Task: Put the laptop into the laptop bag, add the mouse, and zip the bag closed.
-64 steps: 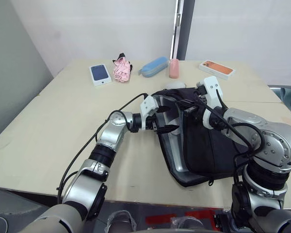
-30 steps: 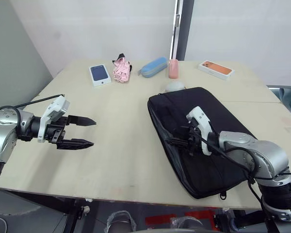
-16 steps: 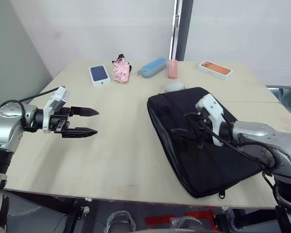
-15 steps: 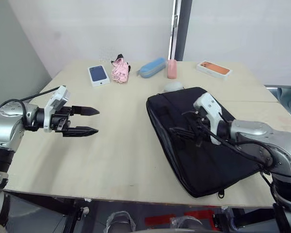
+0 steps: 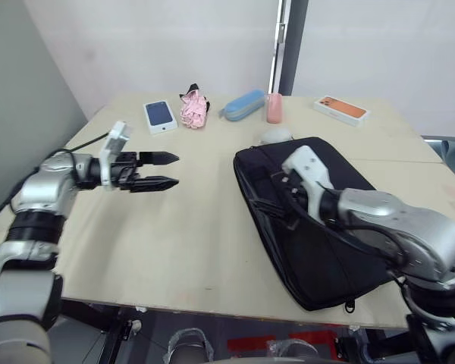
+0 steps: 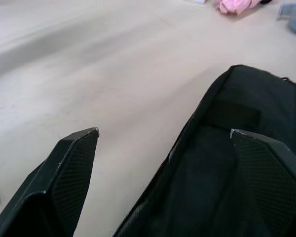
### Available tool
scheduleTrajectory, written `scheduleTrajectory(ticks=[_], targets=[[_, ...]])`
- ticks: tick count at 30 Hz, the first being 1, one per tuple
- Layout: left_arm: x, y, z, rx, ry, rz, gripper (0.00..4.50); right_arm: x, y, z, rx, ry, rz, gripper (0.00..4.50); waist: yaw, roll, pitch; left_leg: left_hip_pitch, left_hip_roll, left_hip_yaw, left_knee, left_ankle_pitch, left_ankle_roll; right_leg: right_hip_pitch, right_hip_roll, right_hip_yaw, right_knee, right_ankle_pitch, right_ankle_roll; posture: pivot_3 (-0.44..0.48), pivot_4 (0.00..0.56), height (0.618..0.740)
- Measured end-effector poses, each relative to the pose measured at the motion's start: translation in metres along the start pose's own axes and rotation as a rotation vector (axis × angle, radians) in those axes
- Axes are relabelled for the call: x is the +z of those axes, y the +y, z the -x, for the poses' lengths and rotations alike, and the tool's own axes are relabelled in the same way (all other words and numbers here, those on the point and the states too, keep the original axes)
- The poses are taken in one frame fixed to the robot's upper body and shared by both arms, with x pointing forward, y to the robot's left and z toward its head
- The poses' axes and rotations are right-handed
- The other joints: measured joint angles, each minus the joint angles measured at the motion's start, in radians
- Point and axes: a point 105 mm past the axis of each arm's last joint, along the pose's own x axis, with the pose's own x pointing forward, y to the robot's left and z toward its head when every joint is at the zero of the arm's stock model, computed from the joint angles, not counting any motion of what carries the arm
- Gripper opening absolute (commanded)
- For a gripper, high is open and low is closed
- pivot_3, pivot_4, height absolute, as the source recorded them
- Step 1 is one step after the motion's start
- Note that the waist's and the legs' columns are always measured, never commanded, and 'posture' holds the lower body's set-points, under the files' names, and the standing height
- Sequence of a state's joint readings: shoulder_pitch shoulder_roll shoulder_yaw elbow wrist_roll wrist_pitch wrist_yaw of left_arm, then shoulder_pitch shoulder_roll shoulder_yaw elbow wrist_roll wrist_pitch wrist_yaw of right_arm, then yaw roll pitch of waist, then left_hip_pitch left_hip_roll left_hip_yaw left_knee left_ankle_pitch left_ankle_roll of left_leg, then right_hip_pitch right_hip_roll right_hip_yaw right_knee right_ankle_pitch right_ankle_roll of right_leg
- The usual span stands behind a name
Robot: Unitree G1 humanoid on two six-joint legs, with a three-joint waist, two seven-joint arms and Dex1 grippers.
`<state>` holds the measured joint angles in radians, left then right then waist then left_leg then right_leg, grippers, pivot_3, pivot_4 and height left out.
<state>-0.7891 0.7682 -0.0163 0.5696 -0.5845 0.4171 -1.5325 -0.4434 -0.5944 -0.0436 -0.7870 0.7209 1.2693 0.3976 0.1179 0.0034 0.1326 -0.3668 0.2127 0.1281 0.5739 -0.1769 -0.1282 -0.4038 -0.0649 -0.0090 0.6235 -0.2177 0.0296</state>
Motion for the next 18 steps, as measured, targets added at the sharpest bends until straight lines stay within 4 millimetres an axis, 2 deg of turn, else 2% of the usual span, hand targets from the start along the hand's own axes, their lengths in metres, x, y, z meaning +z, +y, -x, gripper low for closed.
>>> scheduleTrajectory(ticks=[2, 5, 7, 10, 13, 18], targets=[[-0.008, 0.018, -0.013, 0.06, -0.02, 0.09, 4.5, 0.0, 0.008, 0.016, 0.041, -0.015, 0.032, 4.48, 0.005, 0.0, 0.0, 0.0, 0.0, 0.0, 0.001, 0.0, 0.0, 0.0, 0.0, 0.001, 0.0, 0.0, 0.0, 0.0, 0.15, 0.74], [-0.015, 0.041, -0.046, 0.13, -0.048, 0.223, 4.5, -0.008, 0.02, 0.042, 0.082, -0.023, 0.033, 4.48, 0.012, -0.001, 0.0, -0.001, 0.0, 0.0, 0.003, 0.001, 0.003, 0.001, 0.0, 0.001, -0.001, 0.001, 0.0, 0.0, 0.15, 0.74], [-0.017, 0.05, -0.065, 0.164, -0.041, 0.278, 4.5, -0.013, 0.02, 0.056, 0.057, -0.022, 0.022, 4.48, 0.015, -0.002, 0.0, -0.001, -0.001, 0.001, 0.003, 0.001, 0.004, 0.001, -0.001, 0.002, -0.001, 0.001, 0.001, 0.0, 0.15, 0.74], [-0.023, 0.056, -0.091, 0.198, -0.012, 0.342, 4.5, -0.018, 0.011, 0.076, -0.043, -0.021, 0.004, 4.48, 0.014, -0.002, 0.0, 0.0, -0.001, 0.002, 0.003, 0.001, 0.004, 0.001, -0.001, 0.003, -0.001, 0.001, 0.001, 0.0, 0.15, 0.74], [-0.034, 0.063, -0.111, 0.281, 0.005, 0.41, 4.5, -0.022, 0.01, 0.088, -0.097, -0.016, -0.013, 4.48, 0.013, -0.002, 0.001, 0.0, 0.0, 0.001, 0.003, 0.001, 0.005, 0.001, 0.0, 0.002, -0.001, 0.001, 0.0, 0.0, 0.15, 0.74], [-0.051, 0.073, -0.128, 0.434, 0.001, 0.497, 4.5, -0.017, 0.008, 0.108, -0.183, -0.077, -0.039, 4.48, 0.018, -0.004, 0.002, -0.001, -0.001, 0.001, 0.003, 0.002, 0.017, 0.001, -0.001, 0.002, -0.004, 0.001, 0.0, 0.0, 0.15, 0.74]])
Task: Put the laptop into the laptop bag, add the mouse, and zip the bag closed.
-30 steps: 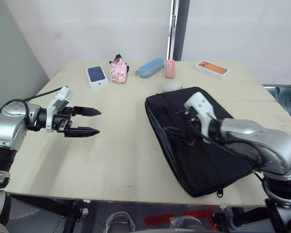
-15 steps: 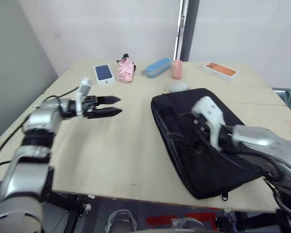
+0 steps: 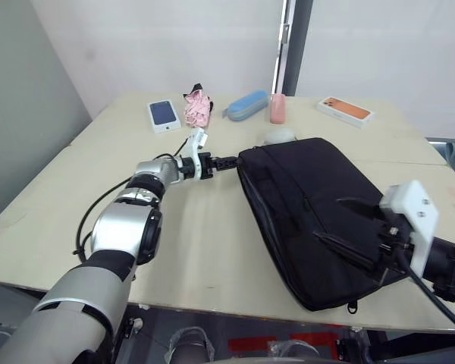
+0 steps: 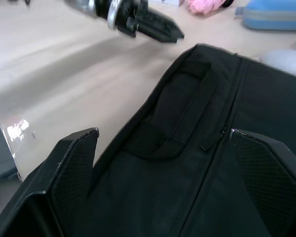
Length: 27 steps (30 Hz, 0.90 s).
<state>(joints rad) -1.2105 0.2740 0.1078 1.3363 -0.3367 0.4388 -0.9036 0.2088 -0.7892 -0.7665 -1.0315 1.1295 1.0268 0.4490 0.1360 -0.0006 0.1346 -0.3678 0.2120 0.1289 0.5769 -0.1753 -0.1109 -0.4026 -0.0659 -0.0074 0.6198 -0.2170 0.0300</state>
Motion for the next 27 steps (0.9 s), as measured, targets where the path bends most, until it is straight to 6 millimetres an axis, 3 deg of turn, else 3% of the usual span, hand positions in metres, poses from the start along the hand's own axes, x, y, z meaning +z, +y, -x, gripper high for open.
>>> scheduleTrajectory(ticks=[4, 12, 15, 24, 25, 27], targets=[[0.001, -0.009, -0.015, 0.006, -0.054, 0.067, 4.5, 0.002, -0.006, 0.017, -0.084, -0.023, -0.034, 4.48, 0.011, 0.0, 0.001, -0.001, 0.0, 0.0, 0.0, -0.001, 0.003, 0.0, -0.001, -0.001, -0.002, 0.0, 0.0, 0.0, 0.15, 0.74], [-0.009, -0.027, -0.039, -0.014, -0.062, 0.132, 4.5, 0.001, -0.003, 0.021, -0.106, 0.006, -0.059, 4.48, 0.01, -0.001, 0.001, 0.0, -0.001, -0.001, -0.001, -0.002, 0.003, 0.002, -0.002, -0.001, -0.005, 0.001, 0.002, 0.0, 0.15, 0.74], [-0.011, -0.024, -0.041, 0.021, -0.055, 0.13, 3.68, 0.004, -0.003, 0.02, -0.106, -0.001, -0.059, 4.5, 0.01, 0.0, 0.002, -0.001, -0.001, -0.001, -0.001, -0.002, 0.003, 0.002, -0.002, -0.002, -0.006, 0.001, 0.002, 0.0, 0.15, 0.74], [-0.006, -0.021, -0.042, 0.053, -0.122, 0.181, 0.45, 0.009, -0.002, 0.019, -0.116, -0.005, -0.052, 4.5, 0.013, -0.001, 0.003, -0.002, -0.003, -0.004, -0.002, -0.002, 0.004, 0.002, -0.003, -0.006, -0.009, 0.001, 0.003, 0.0, 0.15, 0.74], [-0.005, -0.022, -0.042, 0.048, -0.123, 0.184, 0.16, 0.009, -0.002, 0.018, -0.117, -0.008, -0.051, 4.5, 0.013, -0.001, 0.003, -0.003, -0.003, -0.004, -0.002, -0.002, 0.004, 0.002, -0.003, -0.006, -0.009, 0.001, 0.004, 0.0, 0.15, 0.74], [-0.005, -0.022, -0.041, 0.038, -0.123, 0.194, 0.03, 0.009, -0.002, 0.018, -0.117, -0.009, -0.055, 4.5, 0.013, -0.001, 0.003, -0.003, -0.003, -0.005, -0.002, -0.002, 0.004, 0.002, -0.003, -0.006, -0.01, 0.001, 0.004, 0.0, 0.15, 0.74]])
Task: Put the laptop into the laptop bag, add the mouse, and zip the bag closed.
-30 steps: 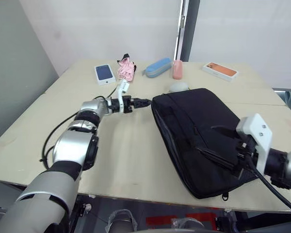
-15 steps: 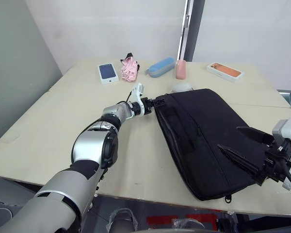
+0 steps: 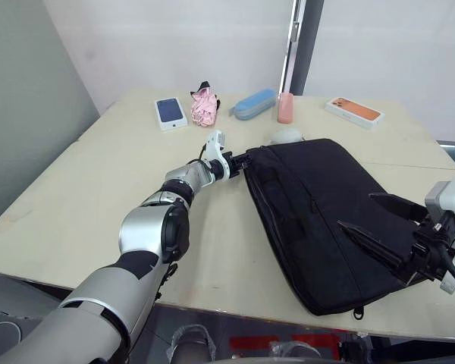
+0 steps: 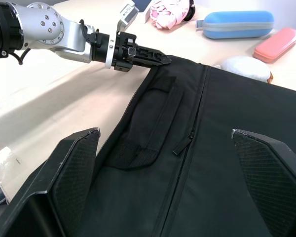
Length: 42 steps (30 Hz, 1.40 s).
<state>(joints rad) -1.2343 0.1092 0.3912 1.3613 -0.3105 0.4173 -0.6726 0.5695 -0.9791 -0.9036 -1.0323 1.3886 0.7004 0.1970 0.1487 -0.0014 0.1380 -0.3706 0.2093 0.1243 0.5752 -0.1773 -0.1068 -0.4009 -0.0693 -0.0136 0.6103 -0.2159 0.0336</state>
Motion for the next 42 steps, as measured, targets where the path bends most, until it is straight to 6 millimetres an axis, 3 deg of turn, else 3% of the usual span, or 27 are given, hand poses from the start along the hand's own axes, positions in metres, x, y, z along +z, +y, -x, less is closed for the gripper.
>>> scheduleTrajectory(ticks=[7, 12, 16, 21, 25, 33, 37, 42], targets=[[0.004, 0.003, 0.008, -0.022, 0.014, 0.011, 0.03, -0.01, 0.006, 0.001, 0.037, 0.019, -0.06, 4.5, -0.004, 0.0, 0.001, 0.0, 0.0, 0.0, -0.001, 0.0, 0.0, 0.0, 0.0, 0.0, -0.001, 0.0, 0.0, 0.0, 0.15, 0.74], [0.015, 0.009, 0.026, -0.068, 0.024, 0.041, 0.03, -0.047, 0.017, 0.016, 0.054, 0.104, -0.259, 4.5, -0.006, 0.001, 0.002, -0.004, 0.0, -0.002, -0.004, 0.0, 0.0, -0.001, 0.0, -0.003, -0.004, 0.0, 0.0, 0.0, 0.15, 0.74], [0.029, 0.013, 0.042, -0.084, 0.012, 0.057, 0.03, -0.056, 0.028, 0.031, 0.078, 0.066, -0.461, 4.5, -0.014, 0.001, 0.002, -0.004, 0.0, -0.002, -0.005, 0.0, 0.0, -0.002, 0.0, -0.004, -0.006, -0.001, -0.001, 0.0, 0.15, 0.74], [0.037, 0.02, 0.06, -0.106, 0.001, 0.101, 0.03, -0.086, 0.046, 0.041, 0.106, 0.098, -0.75, 4.5, -0.024, 0.002, 0.003, -0.004, 0.0, -0.003, -0.007, -0.001, 0.0, -0.001, -0.001, -0.006, -0.008, -0.001, -0.001, 0.0, 0.15, 0.74], [0.031, 0.027, 0.069, -0.112, 0.007, 0.145, 0.03, -0.107, 0.031, 0.034, 0.031, 0.047, -0.908, 4.5, -0.033, 0.003, 0.004, -0.004, -0.001, -0.003, -0.008, -0.001, -0.001, 0.0, -0.002, -0.006, -0.009, -0.001, -0.001, 0.0, 0.15, 0.74], [0.031, 0.029, 0.086, -0.112, -0.001, 0.172, 0.03, -0.151, 0.038, 0.016, -0.001, 0.146, -1.054, 4.5, -0.045, 0.003, 0.004, -0.005, -0.001, -0.004, -0.011, 0.0, -0.001, 0.0, -0.001, -0.008, -0.011, -0.002, -0.002, 0.0, 0.15, 0.74], [0.034, 0.027, 0.093, -0.116, -0.018, 0.175, 0.03, -0.152, 0.037, 0.015, 0.004, 0.144, -1.053, 4.5, -0.045, 0.003, 0.004, -0.003, 0.0, -0.004, -0.011, 0.0, -0.001, 0.003, -0.001, -0.008, -0.011, -0.002, -0.002, 0.0, 0.15, 0.74], [0.03, 0.029, 0.103, -0.093, -0.027, 0.18, 0.03, -0.147, 0.033, -0.002, 0.046, 0.125, -1.022, 4.5, -0.052, 0.003, 0.004, 0.002, 0.0, -0.004, -0.011, -0.002, -0.004, 0.007, -0.001, -0.008, -0.011, -0.001, -0.002, 0.0, 0.15, 0.74]])
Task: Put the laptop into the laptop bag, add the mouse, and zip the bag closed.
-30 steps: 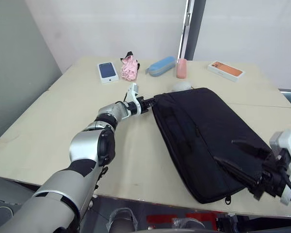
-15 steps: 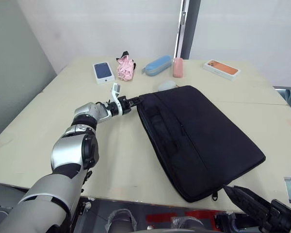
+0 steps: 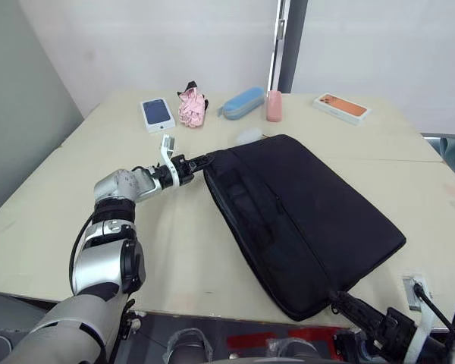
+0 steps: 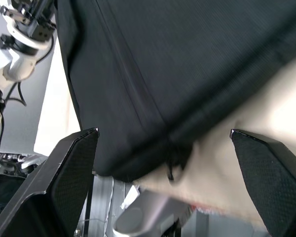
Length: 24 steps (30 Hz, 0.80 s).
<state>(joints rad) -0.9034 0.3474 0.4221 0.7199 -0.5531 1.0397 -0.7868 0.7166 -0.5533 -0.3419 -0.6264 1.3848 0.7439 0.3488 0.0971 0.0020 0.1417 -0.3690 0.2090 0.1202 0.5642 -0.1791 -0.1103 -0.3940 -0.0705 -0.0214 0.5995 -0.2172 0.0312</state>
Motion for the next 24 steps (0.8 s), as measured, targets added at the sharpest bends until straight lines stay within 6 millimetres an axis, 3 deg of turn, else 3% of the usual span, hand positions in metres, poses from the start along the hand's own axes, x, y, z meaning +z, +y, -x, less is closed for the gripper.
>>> scheduleTrajectory(ticks=[2, 6, 14, 18, 24], targets=[[-0.002, 0.0, 0.004, 0.005, -0.004, 0.001, 0.0, 0.005, -0.001, -0.008, 0.017, -0.002, 0.011, 4.24, -0.002, 0.0, 0.0, 0.0, 0.0, 0.0, 0.001, 0.0, 0.0, 0.0, 0.0, 0.001, 0.0, 0.0, 0.0, 0.0, 0.15, 0.74], [-0.006, 0.003, 0.014, 0.031, -0.004, -0.01, 0.0, 0.019, -0.011, -0.023, 0.018, 0.005, 0.056, 2.9, -0.003, 0.0, 0.0, 0.0, 0.0, 0.0, 0.001, 0.001, 0.001, 0.0, 0.0, 0.001, 0.0, 0.0, 0.0, 0.0, 0.15, 0.74], [-0.026, 0.001, 0.042, 0.054, 0.097, -0.072, 0.0, 0.062, -0.023, -0.021, -0.002, 0.046, 0.209, 0.49, -0.003, 0.001, 0.0, 0.0, 0.0, 0.001, 0.001, 0.002, 0.003, -0.001, 0.0, 0.001, 0.001, 0.0, 0.0, 0.0, 0.15, 0.74], [-0.041, -0.002, 0.061, 0.072, 0.188, -0.135, 0.0, 0.084, -0.023, -0.025, -0.016, 0.094, 0.305, 0.49, -0.002, 0.001, 0.0, 0.0, 0.001, 0.002, 0.001, 0.002, 0.003, -0.002, 0.002, 0.002, 0.002, -0.001, -0.001, 0.0, 0.15, 0.74], [-0.07, -0.008, 0.091, 0.102, 0.32, -0.211, 0.0, 0.098, -0.014, -0.047, 0.023, 0.188, 0.449, 0.49, -0.007, 0.002, -0.001, -0.001, 0.002, 0.003, 0.0, 0.002, 0.002, -0.004, 0.003, 0.003, 0.003, -0.001, -0.002, 0.0, 0.15, 0.74]])
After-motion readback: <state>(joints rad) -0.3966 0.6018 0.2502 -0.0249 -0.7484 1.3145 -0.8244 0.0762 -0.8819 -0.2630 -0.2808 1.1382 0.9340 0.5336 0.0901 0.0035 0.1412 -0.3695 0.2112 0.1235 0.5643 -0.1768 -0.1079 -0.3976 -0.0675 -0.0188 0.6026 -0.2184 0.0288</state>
